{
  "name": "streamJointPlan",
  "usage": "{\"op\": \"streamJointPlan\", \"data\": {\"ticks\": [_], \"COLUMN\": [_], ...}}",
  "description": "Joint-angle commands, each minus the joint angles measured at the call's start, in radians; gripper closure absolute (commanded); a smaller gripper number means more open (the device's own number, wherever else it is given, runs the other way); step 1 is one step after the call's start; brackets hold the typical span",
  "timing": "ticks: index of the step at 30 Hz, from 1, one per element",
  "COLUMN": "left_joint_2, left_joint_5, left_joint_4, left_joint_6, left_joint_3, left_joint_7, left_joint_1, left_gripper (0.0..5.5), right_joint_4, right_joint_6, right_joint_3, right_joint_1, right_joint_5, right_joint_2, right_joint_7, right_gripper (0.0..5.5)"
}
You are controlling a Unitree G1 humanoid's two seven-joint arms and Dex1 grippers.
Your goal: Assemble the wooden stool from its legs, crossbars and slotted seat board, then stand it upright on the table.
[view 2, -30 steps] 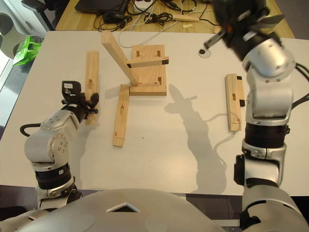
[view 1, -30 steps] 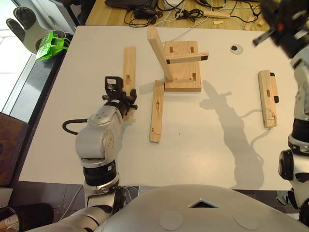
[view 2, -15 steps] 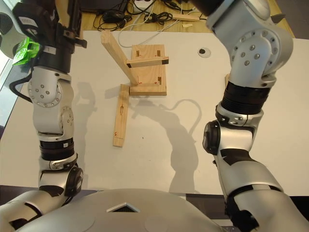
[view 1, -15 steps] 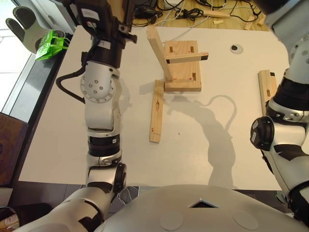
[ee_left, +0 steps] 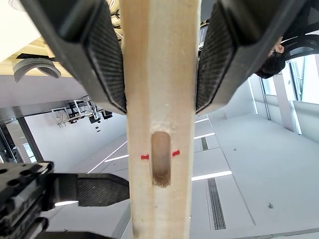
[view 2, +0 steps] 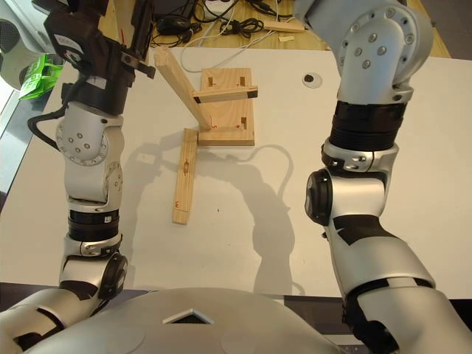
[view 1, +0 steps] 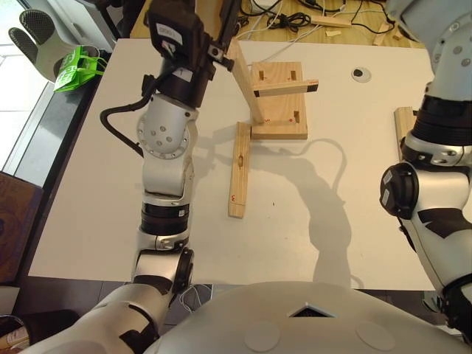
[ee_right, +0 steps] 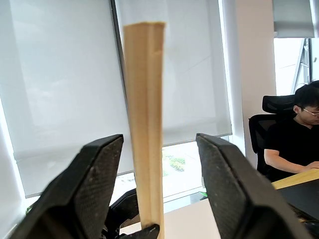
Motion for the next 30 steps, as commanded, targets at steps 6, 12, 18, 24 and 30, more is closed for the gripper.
{"op": "streamJointPlan", "data": {"ticks": [6,12,18,24,30], "left_joint_2": [-0.011,-0.007,-0.003,-0.005,0.004], "left_joint_5": [0.01,0.017,0.018,0.044,0.063], "left_joint_4": [-0.046,-0.033,-0.022,-0.008,0.03], "left_joint_6": [-0.013,-0.012,-0.014,-0.009,0.001], "left_joint_3": [-0.067,-0.058,-0.045,-0.03,0.034], "left_joint_7": [-0.044,-0.036,-0.034,-0.009,0.032], "left_joint_1": [0.057,0.051,0.052,0.04,-0.023], "left_gripper": [3.44,3.44,3.44,3.44,3.44], "right_joint_4": [0.08,0.042,0.015,-0.048,-0.121], "right_joint_6": [-0.042,-0.046,-0.045,0.012,-0.028], "right_joint_3": [0.048,0.045,-0.002,-0.03,-0.104], "right_joint_1": [-0.064,-0.049,-0.031,0.0,0.019], "right_joint_5": [-0.042,-0.024,0.003,0.074,0.085], "right_joint_2": [0.01,0.023,0.034,0.041,0.038], "right_joint_7": [0.087,0.093,0.045,0.026,-0.087], "right_gripper": [2.79,3.63,4.47,4.49,4.49]}}
